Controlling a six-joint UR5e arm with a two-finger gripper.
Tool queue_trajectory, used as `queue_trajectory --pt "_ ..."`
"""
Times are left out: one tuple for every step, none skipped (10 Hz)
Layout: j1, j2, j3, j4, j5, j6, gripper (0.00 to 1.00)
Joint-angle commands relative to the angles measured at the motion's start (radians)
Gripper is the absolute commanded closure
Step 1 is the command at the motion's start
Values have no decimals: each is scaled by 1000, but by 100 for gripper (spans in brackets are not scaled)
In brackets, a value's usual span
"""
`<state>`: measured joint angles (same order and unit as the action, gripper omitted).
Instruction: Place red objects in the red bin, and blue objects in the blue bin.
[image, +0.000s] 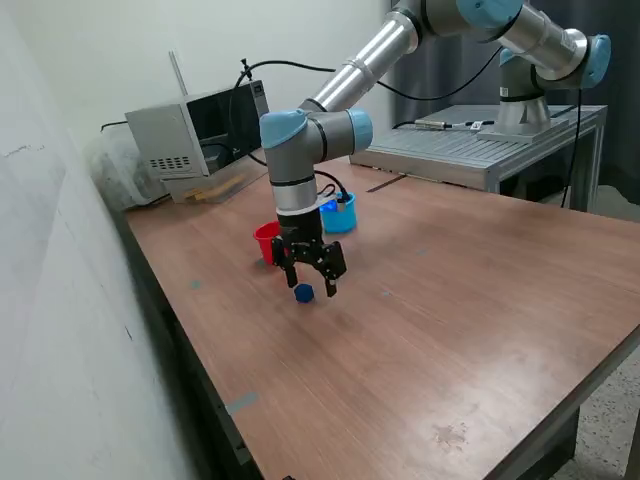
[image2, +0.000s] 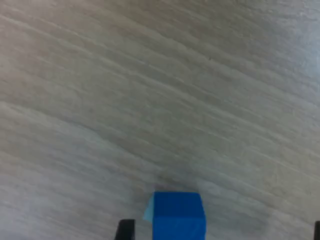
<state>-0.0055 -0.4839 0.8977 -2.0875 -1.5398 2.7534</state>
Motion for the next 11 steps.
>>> queue_trajectory --pt "-1 1 -5 -3 -2 0 0" --pt "-1 1 -5 -3 -3 0 0" --pt "-1 1 -5 -3 -3 -1 0" --pt "-1 2 -3 -3 -6 -1 100" --pt "-1 10 -6 -3 -13 0 100" --pt "-2 13 -5 -3 -17 -1 100" --pt "-2 15 -3 -3 -20 0 100" --pt "-4 15 -11 -8 -22 0 100" --pt "-4 15 -20 -12 -31 0 100" --pt "-5 15 -31 -13 -43 0 100" --pt "-7 -4 -32 -11 -46 2 100"
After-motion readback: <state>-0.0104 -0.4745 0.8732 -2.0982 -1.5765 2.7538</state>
